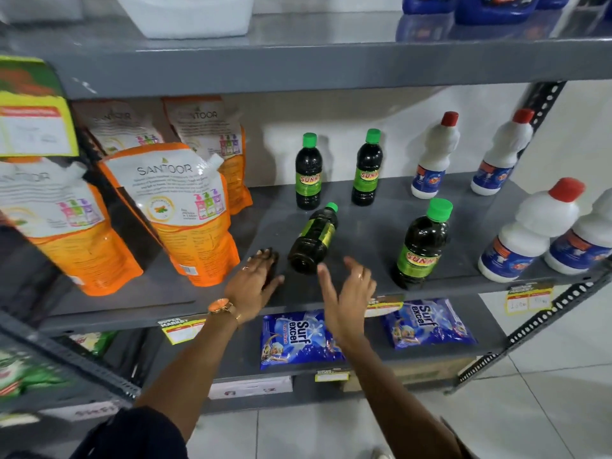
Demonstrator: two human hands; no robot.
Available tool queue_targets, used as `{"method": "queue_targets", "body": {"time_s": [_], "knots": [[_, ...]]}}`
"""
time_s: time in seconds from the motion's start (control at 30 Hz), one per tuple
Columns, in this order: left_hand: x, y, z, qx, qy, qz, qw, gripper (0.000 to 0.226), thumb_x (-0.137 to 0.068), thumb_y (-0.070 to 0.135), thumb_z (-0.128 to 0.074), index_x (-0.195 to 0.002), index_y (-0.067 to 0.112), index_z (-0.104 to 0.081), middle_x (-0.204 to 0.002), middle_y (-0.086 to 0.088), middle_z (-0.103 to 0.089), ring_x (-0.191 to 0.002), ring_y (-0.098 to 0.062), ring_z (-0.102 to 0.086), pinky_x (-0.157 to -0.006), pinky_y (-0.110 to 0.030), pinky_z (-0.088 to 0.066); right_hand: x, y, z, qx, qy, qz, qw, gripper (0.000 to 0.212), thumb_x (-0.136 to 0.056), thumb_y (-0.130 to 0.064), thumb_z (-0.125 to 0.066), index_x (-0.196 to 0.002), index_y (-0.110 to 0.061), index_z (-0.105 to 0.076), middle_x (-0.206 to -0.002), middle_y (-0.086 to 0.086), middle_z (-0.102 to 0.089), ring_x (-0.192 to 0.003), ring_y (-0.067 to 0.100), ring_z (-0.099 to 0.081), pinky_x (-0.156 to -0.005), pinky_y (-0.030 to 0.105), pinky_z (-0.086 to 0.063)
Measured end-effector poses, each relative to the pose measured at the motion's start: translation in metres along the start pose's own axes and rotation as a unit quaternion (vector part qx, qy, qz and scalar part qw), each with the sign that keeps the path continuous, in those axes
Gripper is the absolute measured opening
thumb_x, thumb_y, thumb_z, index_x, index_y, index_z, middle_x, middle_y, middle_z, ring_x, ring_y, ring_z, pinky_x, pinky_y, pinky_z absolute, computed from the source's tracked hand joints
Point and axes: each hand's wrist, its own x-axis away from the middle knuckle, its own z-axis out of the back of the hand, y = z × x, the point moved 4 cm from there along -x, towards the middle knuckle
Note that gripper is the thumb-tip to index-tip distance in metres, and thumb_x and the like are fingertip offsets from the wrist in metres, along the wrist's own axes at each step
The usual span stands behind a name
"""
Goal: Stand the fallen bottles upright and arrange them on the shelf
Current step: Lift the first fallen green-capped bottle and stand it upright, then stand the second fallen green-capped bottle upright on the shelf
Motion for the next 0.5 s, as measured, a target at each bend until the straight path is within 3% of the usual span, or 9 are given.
{"method": "queue_targets", "body": {"time_s": [0.07,0.13,0.23,0.27,0.3,0.4,0.5], "knots": [[0.000,0.000,-0.003,-0.009,0.018,0.006,1.000,0.082,-0.082,0.065,-0.020,-0.145,0.012,-0.028,-0.153,-0.012,-0.027,-0.143,-0.024,-0.021,-0.115,-0.032,-0.011,-0.040,-0.016,-0.011,0.052,-0.023,-0.117,0.992,0.085,-0.081,-0.069,-0.050,-0.136,-0.004,-0.041,-0.139,0.018,-0.040,-0.127,0.035,-0.034,-0.104,0.043,-0.027],[-0.003,-0.002,-0.004,-0.001,0.020,0.018,1.000,0.077,-0.086,0.062,-0.024,-0.145,0.012,-0.028,-0.154,-0.012,-0.027,-0.143,-0.023,-0.019,-0.118,-0.034,-0.010,-0.074,-0.020,-0.032,0.076,-0.092,-0.221,0.968,0.105,-0.069,-0.080,-0.052,-0.137,-0.002,-0.038,-0.142,0.020,-0.038,-0.132,0.039,-0.031,-0.107,0.046,-0.025],[-0.004,-0.006,-0.003,-0.008,0.031,0.020,0.999,0.079,-0.085,0.063,-0.021,-0.145,0.012,-0.028,-0.154,-0.011,-0.026,-0.143,-0.022,-0.017,-0.118,-0.034,-0.010,-0.114,0.008,-0.070,0.040,-0.146,-0.264,0.953,0.136,-0.024,-0.091,-0.059,-0.132,-0.011,-0.040,-0.133,0.015,-0.048,-0.119,0.036,-0.046,-0.101,0.050,-0.038],[-0.004,-0.005,-0.003,-0.013,0.034,0.019,0.999,0.078,-0.085,0.063,-0.021,-0.145,0.013,-0.027,-0.154,-0.011,-0.026,-0.143,-0.022,-0.017,-0.117,-0.033,-0.009,-0.123,0.018,-0.080,0.033,-0.148,-0.261,0.954,0.137,-0.015,-0.088,-0.061,-0.128,-0.012,-0.041,-0.128,0.014,-0.053,-0.113,0.034,-0.051,-0.096,0.050,-0.043],[-0.003,-0.005,-0.003,-0.014,0.037,0.016,0.999,0.076,-0.087,0.062,-0.022,-0.145,0.013,-0.026,-0.154,-0.010,-0.026,-0.143,-0.022,-0.017,-0.117,-0.033,-0.008,-0.121,0.016,-0.079,0.018,-0.140,-0.251,0.958,0.129,-0.018,-0.082,-0.066,-0.123,-0.012,-0.043,-0.124,0.012,-0.056,-0.109,0.032,-0.054,-0.093,0.049,-0.046],[-0.001,-0.002,-0.003,-0.013,0.045,0.009,0.999,0.071,-0.090,0.057,-0.025,-0.145,0.013,-0.025,-0.155,-0.009,-0.023,-0.144,-0.020,-0.015,-0.118,-0.034,-0.007,-0.098,-0.018,-0.056,-0.028,-0.082,-0.214,0.973,0.084,-0.055,-0.052,-0.081,-0.117,-0.005,-0.046,-0.112,0.010,-0.059,-0.102,0.029,-0.059,-0.086,0.040,-0.051],[-0.002,-0.002,-0.004,-0.031,0.045,0.011,0.998,0.076,-0.088,0.063,-0.019,-0.146,0.014,-0.023,-0.156,-0.008,-0.022,-0.144,-0.020,-0.013,-0.118,-0.035,-0.007,-0.093,-0.024,-0.048,-0.126,-0.002,-0.149,0.981,0.068,-0.065,-0.032,-0.084,-0.115,-0.005,-0.046,-0.103,0.009,-0.064,-0.089,0.025,-0.062,-0.078,0.033,-0.051]]}}
